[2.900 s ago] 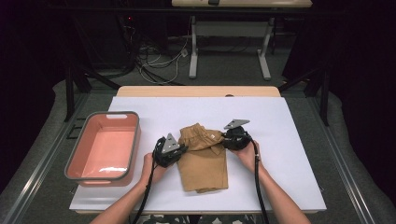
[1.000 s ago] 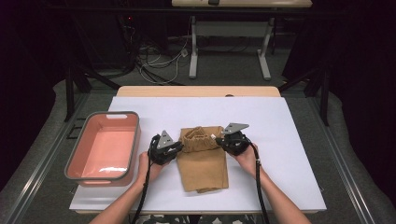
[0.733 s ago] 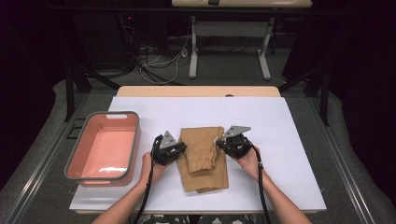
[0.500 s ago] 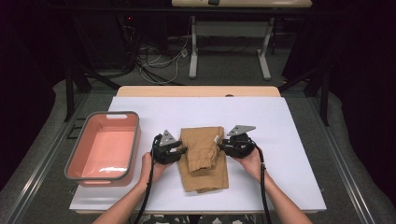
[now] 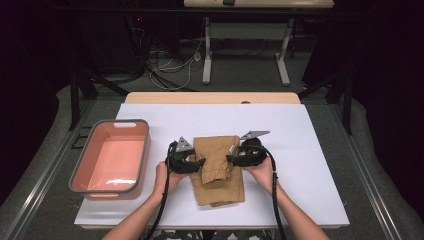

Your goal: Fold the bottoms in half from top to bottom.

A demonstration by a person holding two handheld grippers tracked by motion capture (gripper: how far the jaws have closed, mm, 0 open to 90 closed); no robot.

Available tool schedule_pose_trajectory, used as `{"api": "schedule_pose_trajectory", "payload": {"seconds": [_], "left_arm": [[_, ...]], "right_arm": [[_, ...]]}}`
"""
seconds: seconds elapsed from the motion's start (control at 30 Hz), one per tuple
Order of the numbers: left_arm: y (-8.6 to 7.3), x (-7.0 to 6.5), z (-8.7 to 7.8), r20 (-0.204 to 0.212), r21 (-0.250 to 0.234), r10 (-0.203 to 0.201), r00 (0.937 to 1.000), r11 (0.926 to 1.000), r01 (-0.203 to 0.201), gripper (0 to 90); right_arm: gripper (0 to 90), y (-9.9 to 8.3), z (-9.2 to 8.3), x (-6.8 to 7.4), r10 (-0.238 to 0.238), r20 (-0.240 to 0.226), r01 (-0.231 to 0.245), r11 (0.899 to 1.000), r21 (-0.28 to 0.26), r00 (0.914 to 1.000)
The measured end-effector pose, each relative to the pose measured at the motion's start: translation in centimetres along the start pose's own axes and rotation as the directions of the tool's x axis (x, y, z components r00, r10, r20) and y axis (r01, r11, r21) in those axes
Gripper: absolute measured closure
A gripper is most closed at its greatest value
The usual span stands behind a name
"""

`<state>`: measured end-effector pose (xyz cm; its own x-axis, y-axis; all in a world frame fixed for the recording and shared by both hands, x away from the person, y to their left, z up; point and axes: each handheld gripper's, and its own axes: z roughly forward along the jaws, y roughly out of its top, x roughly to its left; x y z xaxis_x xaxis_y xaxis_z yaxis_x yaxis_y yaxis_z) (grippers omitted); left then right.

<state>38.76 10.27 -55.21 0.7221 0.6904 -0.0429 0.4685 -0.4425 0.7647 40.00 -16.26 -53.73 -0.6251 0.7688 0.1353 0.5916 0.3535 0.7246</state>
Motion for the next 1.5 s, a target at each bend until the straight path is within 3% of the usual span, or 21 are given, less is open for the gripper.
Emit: {"api": "schedule_pose_trajectory", "payload": {"seconds": [0.13,0.37,0.53,0.7,1.03,1.27,1.5], "left_arm": [[-0.2,-0.3,0.4,0.002,0.011,0.004,1.0000,0.9999,-0.005,44.4],[-0.6,-0.7,1.2,0.018,0.018,0.006,0.9998,0.9998,-0.007,59.8],[-0.7,-1.1,1.4,0.032,0.014,0.009,0.9994,0.9999,-0.009,75.1],[-0.6,-1.1,1.5,0.042,0.010,0.016,0.9990,0.9998,-0.017,84.3],[-0.4,-0.9,0.5,0.056,-0.004,0.018,0.9983,0.9998,-0.018,86.2],[-0.2,-1.6,-0.8,0.080,-0.017,0.040,0.9960,0.9991,-0.039,86.1],[-0.6,-2.5,-0.9,0.106,0.020,0.052,0.9930,0.9983,-0.055,84.9]], "right_arm": [[46.8,-0.5,1.1,-0.2,-0.003,0.023,0.003,1.000,0.024,0.9997],[65.8,-1.2,1.6,-0.2,0.009,-0.005,-0.009,1.000,0.025,0.9999],[74.5,-1.4,1.7,-0.3,0.023,-0.024,-0.022,1.000,0.019,0.9995],[79.1,-1.4,1.7,-0.2,0.011,-0.023,-0.011,1.000,0.000,0.9997],[81.9,-1.1,0.4,0.2,-0.006,-0.040,0.005,1.000,-0.030,0.9992],[82.0,-1.2,-0.8,0.4,-0.005,-0.063,0.004,1.000,-0.024,0.9980],[81.9,-1.7,-1.5,0.2,-0.011,-0.086,0.012,1.000,0.010,0.9962]]}}
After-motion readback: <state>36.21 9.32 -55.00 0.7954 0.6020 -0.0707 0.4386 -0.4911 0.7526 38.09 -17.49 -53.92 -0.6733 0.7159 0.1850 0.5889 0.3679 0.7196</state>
